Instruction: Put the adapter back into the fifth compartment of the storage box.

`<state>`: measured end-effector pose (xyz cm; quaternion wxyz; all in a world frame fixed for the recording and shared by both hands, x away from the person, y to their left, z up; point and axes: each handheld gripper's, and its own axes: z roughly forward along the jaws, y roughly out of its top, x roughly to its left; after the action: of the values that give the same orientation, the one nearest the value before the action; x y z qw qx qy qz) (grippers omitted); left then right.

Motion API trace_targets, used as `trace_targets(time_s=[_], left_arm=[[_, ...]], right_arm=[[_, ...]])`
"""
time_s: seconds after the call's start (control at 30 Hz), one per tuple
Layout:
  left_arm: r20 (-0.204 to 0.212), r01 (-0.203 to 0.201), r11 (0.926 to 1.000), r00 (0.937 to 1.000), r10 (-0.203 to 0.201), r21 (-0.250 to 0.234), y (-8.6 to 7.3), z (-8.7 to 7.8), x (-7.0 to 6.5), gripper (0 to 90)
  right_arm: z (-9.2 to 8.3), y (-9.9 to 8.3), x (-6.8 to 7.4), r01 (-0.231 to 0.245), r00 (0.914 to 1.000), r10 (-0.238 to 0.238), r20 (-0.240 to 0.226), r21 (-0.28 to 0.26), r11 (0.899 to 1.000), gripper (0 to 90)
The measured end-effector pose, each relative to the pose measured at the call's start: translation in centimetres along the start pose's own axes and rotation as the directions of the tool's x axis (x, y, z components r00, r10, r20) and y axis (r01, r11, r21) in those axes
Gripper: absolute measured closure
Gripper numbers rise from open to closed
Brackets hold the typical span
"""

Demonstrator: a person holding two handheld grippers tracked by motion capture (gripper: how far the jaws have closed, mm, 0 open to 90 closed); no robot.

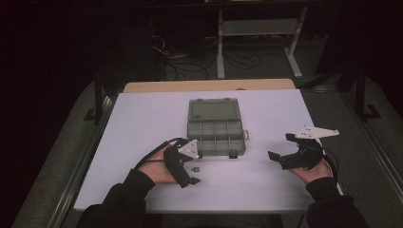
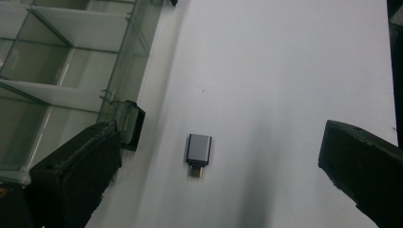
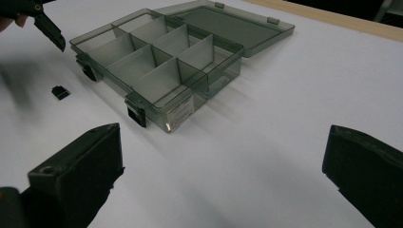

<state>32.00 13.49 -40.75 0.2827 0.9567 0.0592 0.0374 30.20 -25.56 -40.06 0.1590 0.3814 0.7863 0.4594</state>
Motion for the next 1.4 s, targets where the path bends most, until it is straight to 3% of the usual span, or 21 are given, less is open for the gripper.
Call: trace_targets(time_s=[0.37, 0.4, 0.7, 0.73, 1.1, 1.4], left_arm=[[0.015, -0.006, 1.0, 0.9999, 0.006, 0.001, -0.4, 0.3, 0.3, 13.7], [0.018, 0.018, 0.9998, 0.9997, -0.018, -0.013, -0.9, 0.4, 0.9, 16.2], [0.031, 0.023, 0.9995, 0.9993, -0.022, -0.022, -1.4, 0.6, 1.4, 28.0], [0.037, 0.019, 0.9995, 0.9991, -0.019, -0.024, -1.4, 0.7, 1.5, 33.6], [0.066, 0.023, 0.9994, 0.9976, -0.022, -0.025, -1.3, 0.9, 1.9, 51.3], [0.07, 0.013, 0.9999, 0.9975, -0.012, -0.01, -1.2, 1.3, 2.1, 57.5]], right_arm=[[-0.1, 0.0, 0.0, 0.0, 1.0, 0.0, -0.002, -0.005, 1.0, 0.0], [-0.1, 0.0, 0.0, 0.001, 1.0, -0.001, -0.003, -0.005, 1.0, 0.0], [-0.1, 0.0, 0.0, 0.002, 1.0, -0.002, -0.005, -0.004, 1.0, 0.0], [-0.1, 0.0, 0.0, 0.003, 1.0, -0.003, -0.005, -0.006, 1.0, 0.0], [-0.1, 0.0, 0.0, 0.008, 0.9999, -0.008, -0.009, -0.006, 1.0, 0.0], [-0.1, 0.1, 0.1, 0.007, 0.9999, -0.008, -0.011, -0.008, 1.0, 0.0]])
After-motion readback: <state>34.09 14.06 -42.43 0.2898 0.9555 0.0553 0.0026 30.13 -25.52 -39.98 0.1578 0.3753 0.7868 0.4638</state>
